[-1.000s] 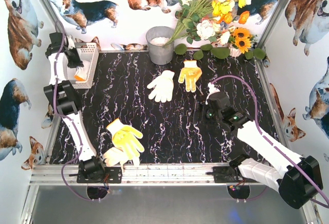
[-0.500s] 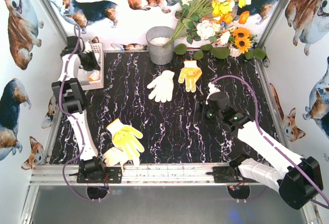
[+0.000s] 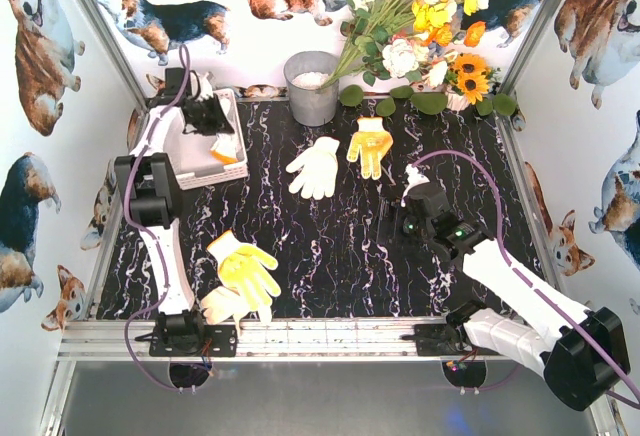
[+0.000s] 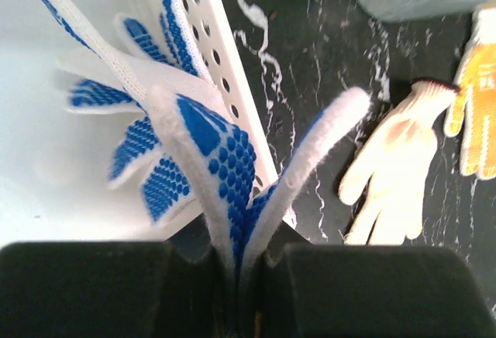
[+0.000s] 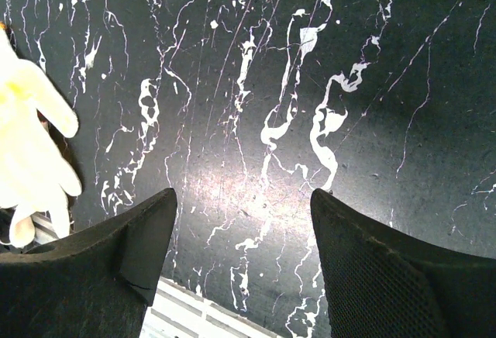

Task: Put the gloves into the storage basket
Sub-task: Move the bin to the center of the board.

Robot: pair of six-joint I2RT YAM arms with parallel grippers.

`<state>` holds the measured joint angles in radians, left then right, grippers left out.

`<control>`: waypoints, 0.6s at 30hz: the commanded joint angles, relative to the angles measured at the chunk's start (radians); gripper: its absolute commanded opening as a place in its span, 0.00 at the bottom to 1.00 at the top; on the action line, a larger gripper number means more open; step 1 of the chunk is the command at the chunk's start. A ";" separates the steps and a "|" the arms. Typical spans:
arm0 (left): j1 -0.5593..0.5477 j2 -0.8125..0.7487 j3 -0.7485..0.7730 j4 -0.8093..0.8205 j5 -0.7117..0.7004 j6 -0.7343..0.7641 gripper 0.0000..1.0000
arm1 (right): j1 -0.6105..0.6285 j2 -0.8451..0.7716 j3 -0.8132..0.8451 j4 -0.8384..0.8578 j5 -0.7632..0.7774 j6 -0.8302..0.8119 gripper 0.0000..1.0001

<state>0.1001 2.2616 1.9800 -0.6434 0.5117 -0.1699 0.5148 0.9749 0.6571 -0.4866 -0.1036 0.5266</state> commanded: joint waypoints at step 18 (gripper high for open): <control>0.066 0.004 0.071 0.521 0.092 -0.560 0.00 | -0.006 -0.007 0.000 0.061 0.012 0.009 0.72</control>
<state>0.2073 2.2501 2.0224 -0.2214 0.5426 -0.6277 0.5148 0.9638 0.6567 -0.4862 -0.1009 0.5274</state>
